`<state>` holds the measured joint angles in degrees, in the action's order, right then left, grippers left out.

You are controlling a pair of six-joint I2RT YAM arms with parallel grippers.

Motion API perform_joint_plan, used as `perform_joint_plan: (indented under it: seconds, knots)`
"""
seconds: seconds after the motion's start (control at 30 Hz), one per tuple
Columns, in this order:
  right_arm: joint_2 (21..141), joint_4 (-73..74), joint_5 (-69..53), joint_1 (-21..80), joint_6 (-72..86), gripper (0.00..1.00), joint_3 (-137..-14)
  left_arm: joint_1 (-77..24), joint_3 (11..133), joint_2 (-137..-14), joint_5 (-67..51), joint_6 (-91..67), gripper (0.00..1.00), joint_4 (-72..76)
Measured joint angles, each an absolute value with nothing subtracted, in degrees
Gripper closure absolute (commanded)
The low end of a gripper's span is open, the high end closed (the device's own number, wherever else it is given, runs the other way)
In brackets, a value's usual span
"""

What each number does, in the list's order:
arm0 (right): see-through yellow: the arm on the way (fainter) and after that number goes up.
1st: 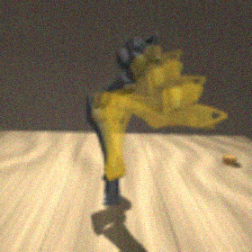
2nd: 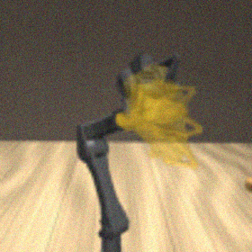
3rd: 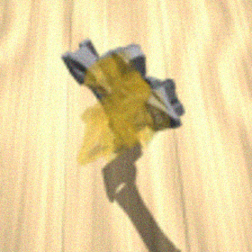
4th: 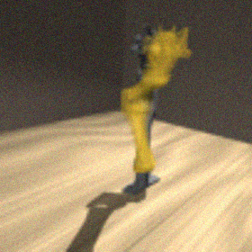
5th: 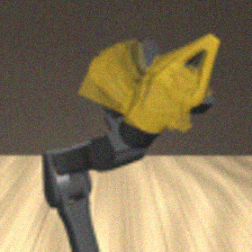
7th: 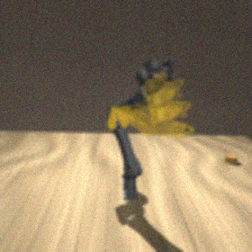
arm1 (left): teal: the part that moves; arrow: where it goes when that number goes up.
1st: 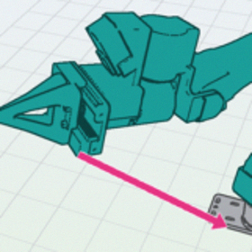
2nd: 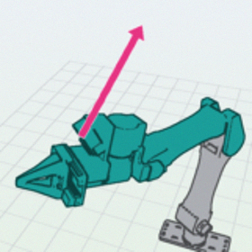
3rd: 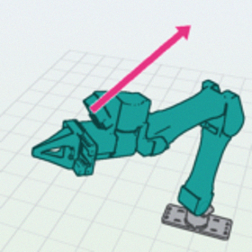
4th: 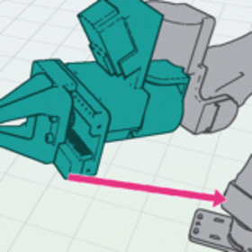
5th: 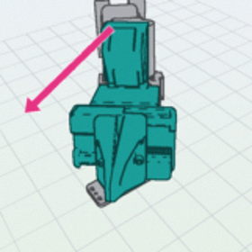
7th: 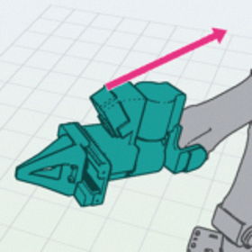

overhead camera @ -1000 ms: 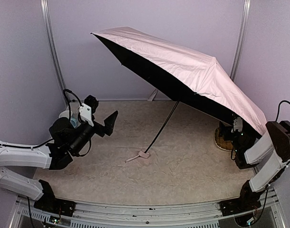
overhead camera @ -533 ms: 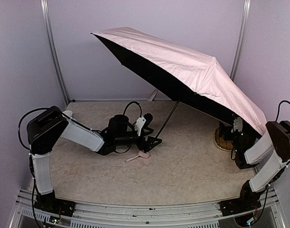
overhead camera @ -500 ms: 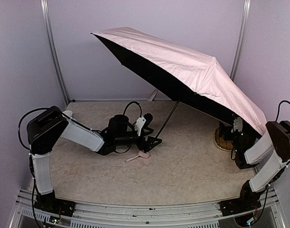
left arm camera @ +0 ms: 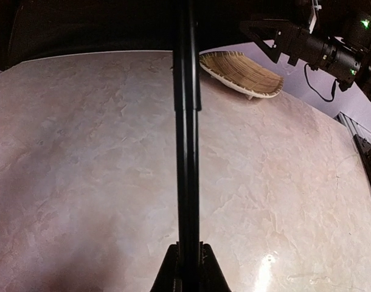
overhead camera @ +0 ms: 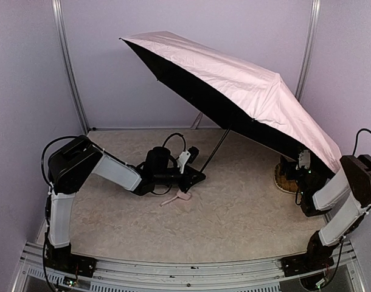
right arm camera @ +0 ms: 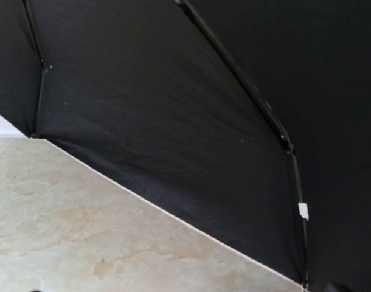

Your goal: Put away the umbrella

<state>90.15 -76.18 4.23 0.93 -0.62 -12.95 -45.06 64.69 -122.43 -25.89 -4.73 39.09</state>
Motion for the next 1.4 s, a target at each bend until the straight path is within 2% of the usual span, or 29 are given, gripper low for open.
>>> perform_joint_plan:
  seconds: [0.23, 0.37, 0.6, 0.8, 0.93, 1.1, 1.3, 1.4]
  knots:
    - [90.04, -75.79, 3.27, 0.95, -1.06, 0.0, -12.99, -45.63, 64.79, -122.08, -23.46, -7.49, 1.0, 39.05]
    - [85.78, -67.07, 2.79, 2.68, -3.05, 0.01, -15.35, -47.57, 63.48, -119.22, -17.89, -8.88, 1.0, 39.0]
    - [74.24, -49.69, 1.56, 10.76, -3.31, 0.06, -25.02, -52.88, 63.31, -114.15, -1.08, -10.7, 1.0, 42.33]
    - [73.36, -39.7, -2.39, 21.67, 0.47, 0.1, -33.17, -59.27, 61.58, -112.14, 17.63, -5.39, 1.0, 48.75]
    - [74.98, -40.75, -9.08, 23.16, 12.88, 0.19, -39.4, -62.67, 61.21, -112.2, 26.26, -1.61, 1.0, 51.4]
    - [81.17, -49.25, -12.27, 23.16, 29.12, 0.19, -46.81, -63.22, 60.8, -112.64, 30.74, -0.3, 1.0, 52.31]
    - [93.45, -55.07, -14.44, 23.29, 41.67, 0.19, -61.14, -64.1, 59.9, -114.3, 34.63, 0.21, 1.0, 53.6]
    - [98.26, -56.1, -15.07, 23.46, 46.17, 0.22, -64.55, -64.84, 59.66, -114.61, 35.46, 0.08, 1.0, 54.04]
